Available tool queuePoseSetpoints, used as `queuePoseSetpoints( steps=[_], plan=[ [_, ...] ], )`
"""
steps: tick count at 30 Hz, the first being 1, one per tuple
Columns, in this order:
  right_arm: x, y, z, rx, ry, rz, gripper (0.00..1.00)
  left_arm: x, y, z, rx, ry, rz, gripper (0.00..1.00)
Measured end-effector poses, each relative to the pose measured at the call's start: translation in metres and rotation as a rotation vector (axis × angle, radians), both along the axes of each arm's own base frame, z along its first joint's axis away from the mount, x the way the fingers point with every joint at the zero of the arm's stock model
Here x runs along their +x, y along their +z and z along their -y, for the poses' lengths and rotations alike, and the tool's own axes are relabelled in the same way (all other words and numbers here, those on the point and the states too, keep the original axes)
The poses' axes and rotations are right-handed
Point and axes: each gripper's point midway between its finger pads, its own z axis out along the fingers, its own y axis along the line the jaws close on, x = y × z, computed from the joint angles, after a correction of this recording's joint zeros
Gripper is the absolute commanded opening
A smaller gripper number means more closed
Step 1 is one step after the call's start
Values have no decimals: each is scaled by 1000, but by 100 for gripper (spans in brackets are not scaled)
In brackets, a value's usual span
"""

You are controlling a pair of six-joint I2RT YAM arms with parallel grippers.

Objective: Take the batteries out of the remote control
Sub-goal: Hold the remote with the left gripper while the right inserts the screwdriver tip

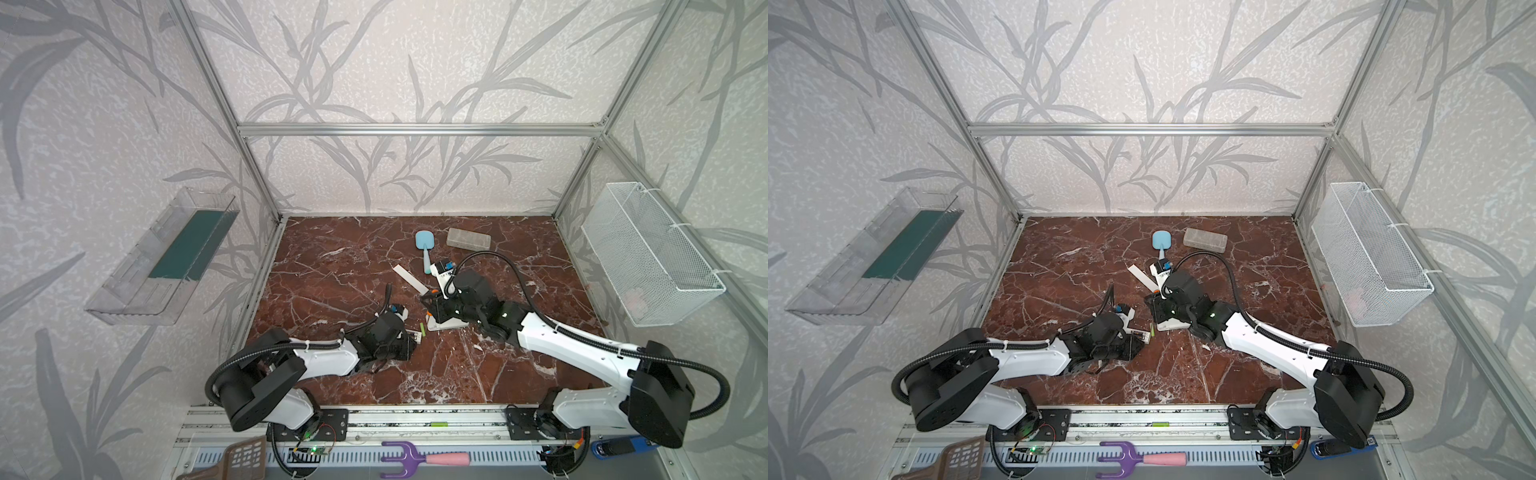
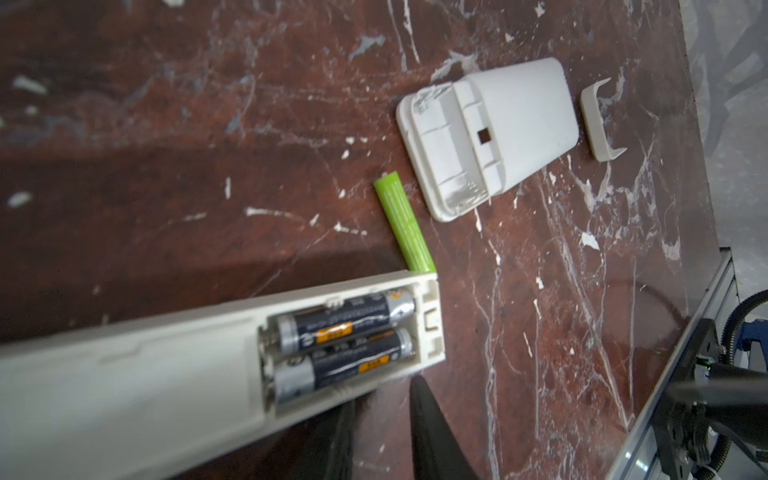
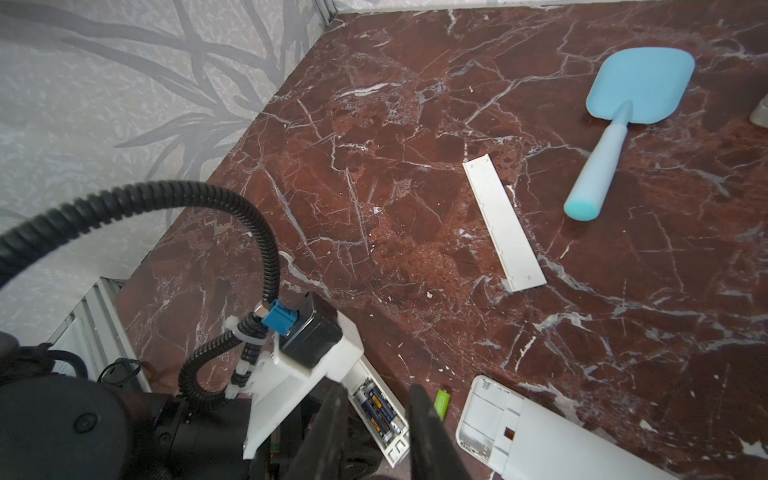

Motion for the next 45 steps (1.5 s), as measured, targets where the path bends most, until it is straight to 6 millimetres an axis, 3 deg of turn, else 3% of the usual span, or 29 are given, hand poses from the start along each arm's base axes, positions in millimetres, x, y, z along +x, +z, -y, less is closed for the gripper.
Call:
queuePoseSetpoints(
  steps=[7, 11, 15, 19, 24, 27, 32, 35, 37, 45],
  plan=[
    [5, 0, 11, -20, -43, 5, 0, 15, 15, 16, -26, -20, 59, 32],
    [6, -4, 15, -35, -68, -8, 0, 15, 32, 14, -43, -26, 91, 39],
    [7, -5, 17, -52, -97, 0, 0, 21, 72, -4, -76, 32, 161, 47],
    [8, -5, 3, -105, -105, 49, 0, 39, 100, -47, -97, 169, 200, 51],
    [0, -8, -25, -172, -91, 136, 0, 51, 75, -104, -34, 315, 81, 55],
    [0, -14, -32, -199, -94, 167, 0, 46, 60, -112, -11, 312, 9, 56],
    [10, -20, -34, -210, -124, 190, 0, 38, 49, -111, -13, 282, -49, 58],
    [13, -25, -37, -213, -129, 195, 0, 34, 44, -108, -13, 258, -71, 43],
    [14, -27, -39, -211, -128, 198, 0, 32, 43, -104, -23, 229, -77, 39],
    [18, -32, -45, -206, -123, 209, 0, 17, 34, -70, 16, 92, -133, 46]
  ],
)
